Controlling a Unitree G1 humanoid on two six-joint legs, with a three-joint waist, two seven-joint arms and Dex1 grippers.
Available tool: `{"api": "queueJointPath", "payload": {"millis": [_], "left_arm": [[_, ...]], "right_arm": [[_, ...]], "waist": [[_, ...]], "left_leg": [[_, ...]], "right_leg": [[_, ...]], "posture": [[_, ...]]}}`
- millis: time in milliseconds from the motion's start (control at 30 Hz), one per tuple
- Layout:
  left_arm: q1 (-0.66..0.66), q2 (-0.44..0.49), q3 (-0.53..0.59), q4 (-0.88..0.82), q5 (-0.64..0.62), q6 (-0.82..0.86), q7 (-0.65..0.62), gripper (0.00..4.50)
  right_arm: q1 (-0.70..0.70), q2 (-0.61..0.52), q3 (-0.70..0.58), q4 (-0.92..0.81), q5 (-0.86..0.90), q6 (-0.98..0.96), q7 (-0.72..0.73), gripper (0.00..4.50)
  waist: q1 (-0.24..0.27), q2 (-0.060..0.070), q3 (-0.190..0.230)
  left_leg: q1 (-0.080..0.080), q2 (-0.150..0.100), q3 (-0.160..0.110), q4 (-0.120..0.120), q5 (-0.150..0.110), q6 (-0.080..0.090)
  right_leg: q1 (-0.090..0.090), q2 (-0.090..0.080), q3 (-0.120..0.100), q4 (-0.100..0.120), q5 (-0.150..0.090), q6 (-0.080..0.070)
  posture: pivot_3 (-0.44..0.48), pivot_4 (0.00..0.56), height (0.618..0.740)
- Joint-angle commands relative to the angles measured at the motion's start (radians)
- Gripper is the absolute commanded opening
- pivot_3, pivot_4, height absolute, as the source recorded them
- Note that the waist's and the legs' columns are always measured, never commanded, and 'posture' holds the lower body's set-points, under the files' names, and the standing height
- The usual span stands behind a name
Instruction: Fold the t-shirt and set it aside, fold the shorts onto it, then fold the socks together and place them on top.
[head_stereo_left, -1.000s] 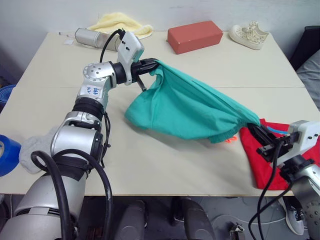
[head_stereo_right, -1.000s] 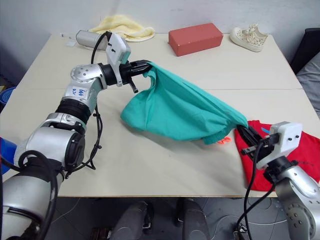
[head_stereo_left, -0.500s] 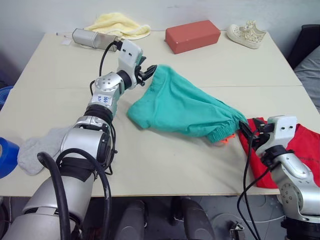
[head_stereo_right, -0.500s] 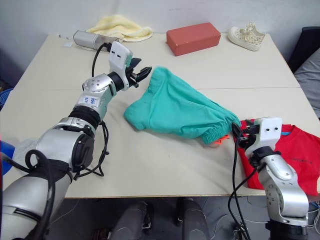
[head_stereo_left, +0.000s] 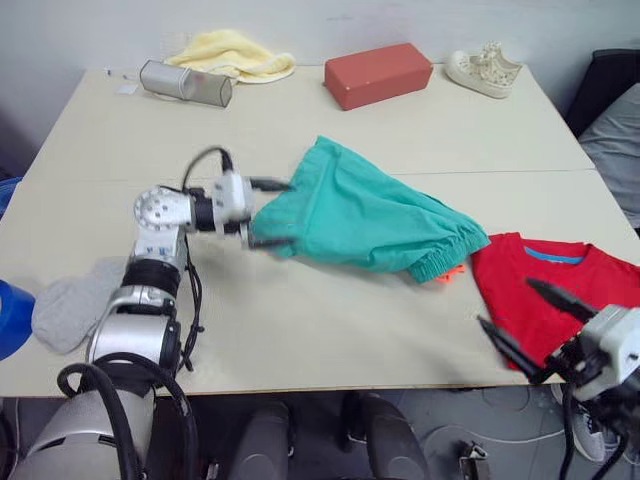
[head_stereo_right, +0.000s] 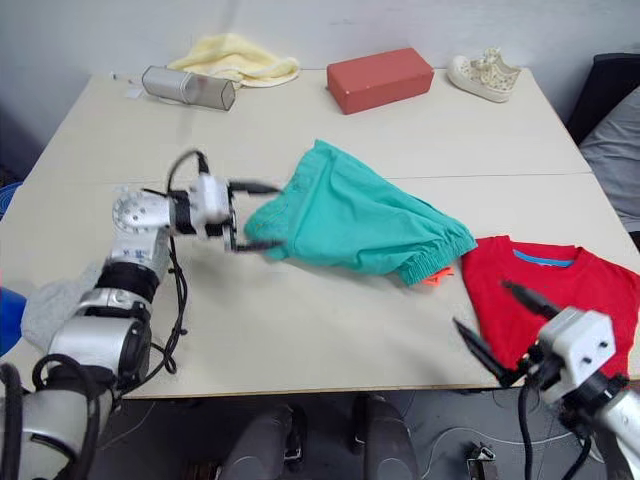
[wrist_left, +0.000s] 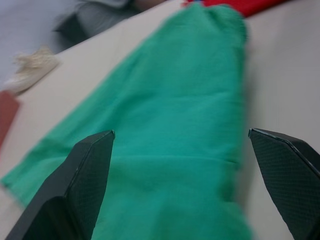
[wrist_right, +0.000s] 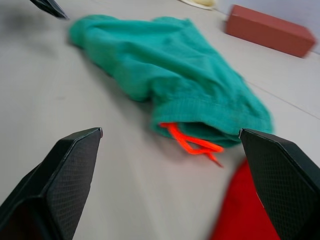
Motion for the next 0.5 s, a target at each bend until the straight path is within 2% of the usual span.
{"api": "queueJointPath", "payload": {"millis": [33, 167, 267, 367, 500], "left_arm": [[0.0, 0.002, -0.047, -0.006, 0.097, -0.121, 0.092, 4.5], [-0.042, -0.029, -0.108, 0.074, 0.252, -0.18, 0.323, 4.5], [-0.087, -0.058, -0.15, 0.141, 0.353, -0.145, 0.512, 4.5], [-0.12, -0.084, -0.18, 0.195, 0.416, -0.109, 0.647, 4.5], [-0.144, -0.116, -0.209, 0.256, 0.461, -0.022, 0.722, 3.56]], "right_arm": [[0.007, 0.021, 0.061, -0.031, -0.049, -0.067, 0.008, 4.48], [-0.019, 0.033, 0.13, -0.051, -0.099, -0.063, -0.036, 4.48], [-0.038, 0.033, 0.159, -0.062, -0.116, -0.051, -0.067, 4.48], [-0.042, 0.032, 0.174, -0.07, -0.122, -0.039, -0.088, 4.48], [-0.037, 0.033, 0.19, -0.091, -0.125, -0.021, -0.112, 4.5]], "waist": [[0.004, 0.0, 0.0], [0.007, 0.0, 0.0], [0.008, 0.0, 0.0], [0.009, 0.0, 0.0], [0.011, -0.001, -0.001]], "left_leg": [[0.001, 0.0, 0.0, 0.0, 0.001, 0.0], [0.0, 0.002, -0.001, -0.001, 0.005, -0.005], [-0.003, 0.003, -0.001, -0.001, 0.007, -0.004], [-0.005, 0.002, -0.001, -0.002, 0.007, -0.001], [-0.005, 0.001, 0.002, -0.002, 0.004, 0.005]], "right_leg": [[0.001, 0.0, 0.0, -0.001, 0.001, 0.0], [0.004, 0.001, 0.0, -0.007, 0.003, 0.004], [0.004, 0.001, -0.001, -0.013, 0.006, 0.009], [0.003, 0.0, -0.001, -0.015, 0.007, 0.01], [0.001, -0.001, -0.002, -0.013, 0.013, 0.006]], "posture": [[0.0, 0.15, 0.74], [0.0, 0.15, 0.74], [0.0, 0.15, 0.74], [0.0, 0.15, 0.74], [0.0, 0.15, 0.74]]}}
